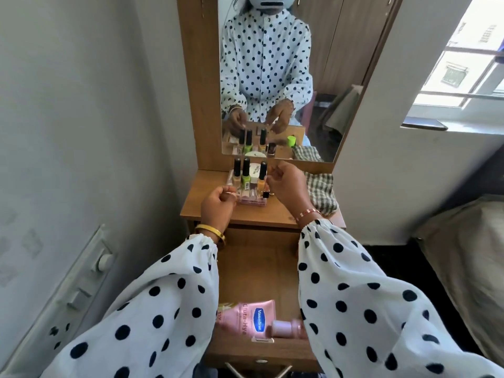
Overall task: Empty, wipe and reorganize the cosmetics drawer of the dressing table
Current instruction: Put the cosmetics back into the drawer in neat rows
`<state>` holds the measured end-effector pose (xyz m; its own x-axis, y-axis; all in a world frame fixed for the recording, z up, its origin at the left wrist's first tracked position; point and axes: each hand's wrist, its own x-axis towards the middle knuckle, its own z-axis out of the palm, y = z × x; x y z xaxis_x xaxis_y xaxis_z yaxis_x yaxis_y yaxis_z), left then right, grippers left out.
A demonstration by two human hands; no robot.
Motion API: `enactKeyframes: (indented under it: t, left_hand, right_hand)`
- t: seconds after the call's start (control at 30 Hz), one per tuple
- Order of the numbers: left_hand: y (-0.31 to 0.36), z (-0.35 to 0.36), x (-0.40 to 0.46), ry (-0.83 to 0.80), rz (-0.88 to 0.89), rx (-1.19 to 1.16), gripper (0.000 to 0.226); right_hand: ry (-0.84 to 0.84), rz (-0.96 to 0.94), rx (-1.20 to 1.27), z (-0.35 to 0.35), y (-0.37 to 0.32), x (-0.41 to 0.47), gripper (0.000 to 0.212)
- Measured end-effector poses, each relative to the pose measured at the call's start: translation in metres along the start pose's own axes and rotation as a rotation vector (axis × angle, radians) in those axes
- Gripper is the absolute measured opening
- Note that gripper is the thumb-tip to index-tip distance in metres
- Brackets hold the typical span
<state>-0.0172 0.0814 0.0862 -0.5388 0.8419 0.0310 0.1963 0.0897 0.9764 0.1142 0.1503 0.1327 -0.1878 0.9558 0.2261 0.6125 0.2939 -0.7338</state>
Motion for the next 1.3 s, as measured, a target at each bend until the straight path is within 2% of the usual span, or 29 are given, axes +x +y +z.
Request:
enactKeyframes:
  t: [0.07,0.17,0.27,0.33,0.43,0.53,0.73,1.3]
  left_hand:
    - [0.006,0.000,0.011,0.054,0.062,0.046,0.016]
    - [0.017,0.001,0.028,0.104,0.134,0.104,0.021]
    - [0.025,0.004,0.045,0.084,0.157,0.143,0.028]
    - [0.029,0.007,0.053,0.048,0.171,0.172,0.031]
    - [0.029,0.011,0.060,0.003,0.192,0.186,0.031]
    - [0.026,0.014,0.064,-0.015,0.217,0.221,0.031]
    - [0.022,0.015,0.068,0.016,0.246,0.284,0.029]
    - [0.030,-0.019,0.034,0.086,0.239,0.123,0.027]
  right_hand:
    - [-0.021,-0.069,-0.079,0.002,-0.009,0.011,0.007]
    - [-0.007,-0.252,-0.328,0.006,-0.023,0.024,0.022]
    - [0.059,-0.440,-0.577,0.010,-0.036,0.033,0.029]
    - [0.065,-0.480,-0.627,0.012,-0.040,0.039,0.033]
    - [0.026,-0.464,-0.647,0.015,-0.041,0.046,0.035]
    - [-0.084,-0.450,-0.696,0.018,-0.040,0.050,0.036]
    - [-0.193,-0.461,-0.743,0.019,-0.039,0.050,0.026]
    - [-0.084,-0.535,-0.552,0.009,-0.050,0.017,0.018]
